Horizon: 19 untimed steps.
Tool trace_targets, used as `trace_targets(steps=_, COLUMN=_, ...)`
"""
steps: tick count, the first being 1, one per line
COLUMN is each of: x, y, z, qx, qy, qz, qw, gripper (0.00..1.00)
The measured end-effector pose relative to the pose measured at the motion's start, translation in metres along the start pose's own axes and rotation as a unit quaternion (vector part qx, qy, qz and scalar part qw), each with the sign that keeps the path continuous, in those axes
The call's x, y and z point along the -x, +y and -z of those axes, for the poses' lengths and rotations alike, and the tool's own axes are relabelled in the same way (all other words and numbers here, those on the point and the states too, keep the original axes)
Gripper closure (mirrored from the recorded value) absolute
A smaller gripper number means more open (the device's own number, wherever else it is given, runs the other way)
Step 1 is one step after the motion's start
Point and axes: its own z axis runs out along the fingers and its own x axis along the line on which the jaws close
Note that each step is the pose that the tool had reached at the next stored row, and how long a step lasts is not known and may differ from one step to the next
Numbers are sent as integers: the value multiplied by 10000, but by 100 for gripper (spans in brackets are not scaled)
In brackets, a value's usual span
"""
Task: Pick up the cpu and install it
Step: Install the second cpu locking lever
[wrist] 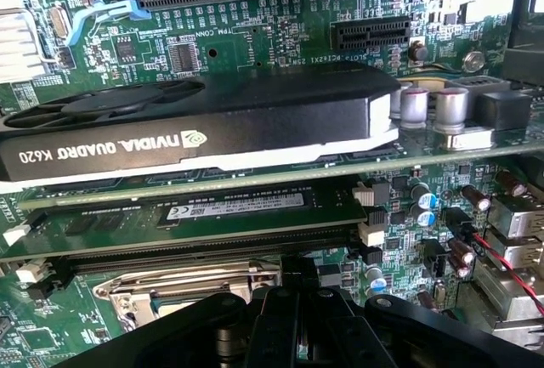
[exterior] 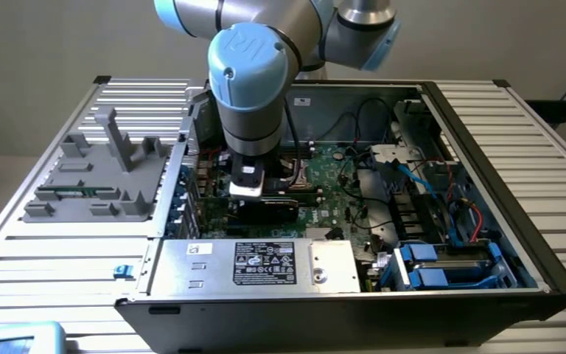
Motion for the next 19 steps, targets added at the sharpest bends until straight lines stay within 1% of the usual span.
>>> trace_targets(steps=19, x=12, y=-26, z=-13, qx=0, qy=0, qz=0, qw=10000, gripper=89)
